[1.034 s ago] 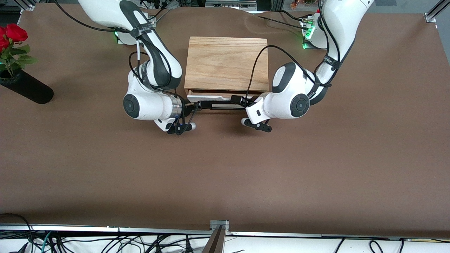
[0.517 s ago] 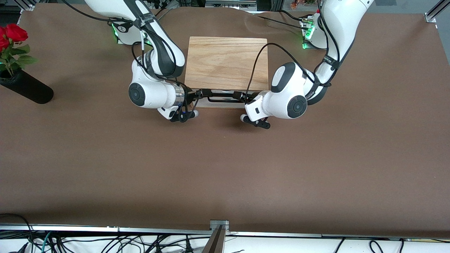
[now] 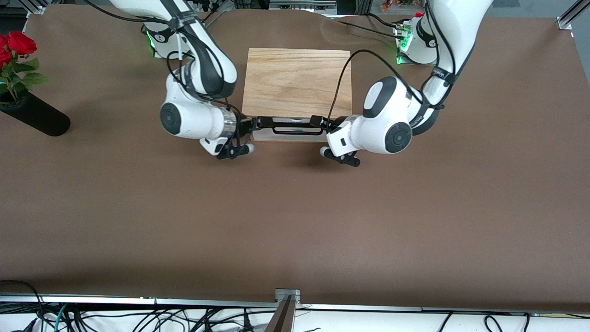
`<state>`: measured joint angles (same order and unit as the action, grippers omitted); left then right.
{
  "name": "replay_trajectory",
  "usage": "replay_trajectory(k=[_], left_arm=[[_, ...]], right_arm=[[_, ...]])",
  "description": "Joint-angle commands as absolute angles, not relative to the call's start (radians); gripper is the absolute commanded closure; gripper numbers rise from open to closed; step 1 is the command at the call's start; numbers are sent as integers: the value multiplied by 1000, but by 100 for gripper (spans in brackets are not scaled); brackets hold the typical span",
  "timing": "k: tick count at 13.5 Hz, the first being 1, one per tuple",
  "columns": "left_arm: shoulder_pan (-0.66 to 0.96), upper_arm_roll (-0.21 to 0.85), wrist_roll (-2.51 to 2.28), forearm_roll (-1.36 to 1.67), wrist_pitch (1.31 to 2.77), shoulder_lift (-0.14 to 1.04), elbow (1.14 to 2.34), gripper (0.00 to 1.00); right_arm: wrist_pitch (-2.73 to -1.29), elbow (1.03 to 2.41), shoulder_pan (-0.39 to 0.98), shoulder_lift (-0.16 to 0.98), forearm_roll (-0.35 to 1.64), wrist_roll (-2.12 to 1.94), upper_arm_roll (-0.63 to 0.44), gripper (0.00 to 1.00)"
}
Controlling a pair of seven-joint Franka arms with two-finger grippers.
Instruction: Close drawer with both arms simultaneously
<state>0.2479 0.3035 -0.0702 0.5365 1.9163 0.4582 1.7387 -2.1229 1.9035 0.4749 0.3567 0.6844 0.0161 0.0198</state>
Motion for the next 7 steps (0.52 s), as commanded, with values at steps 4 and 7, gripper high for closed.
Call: replay_trajectory(k=[4,7], left_arm=[[215,227,-61,346,1885,312,1735,0],[180,186,-52,253,1885,258,1729,0]], right_arm=[[-1927,1679,466,328,410,3,-242,0],[-1861,1637,466,283,267,2,-321,0]])
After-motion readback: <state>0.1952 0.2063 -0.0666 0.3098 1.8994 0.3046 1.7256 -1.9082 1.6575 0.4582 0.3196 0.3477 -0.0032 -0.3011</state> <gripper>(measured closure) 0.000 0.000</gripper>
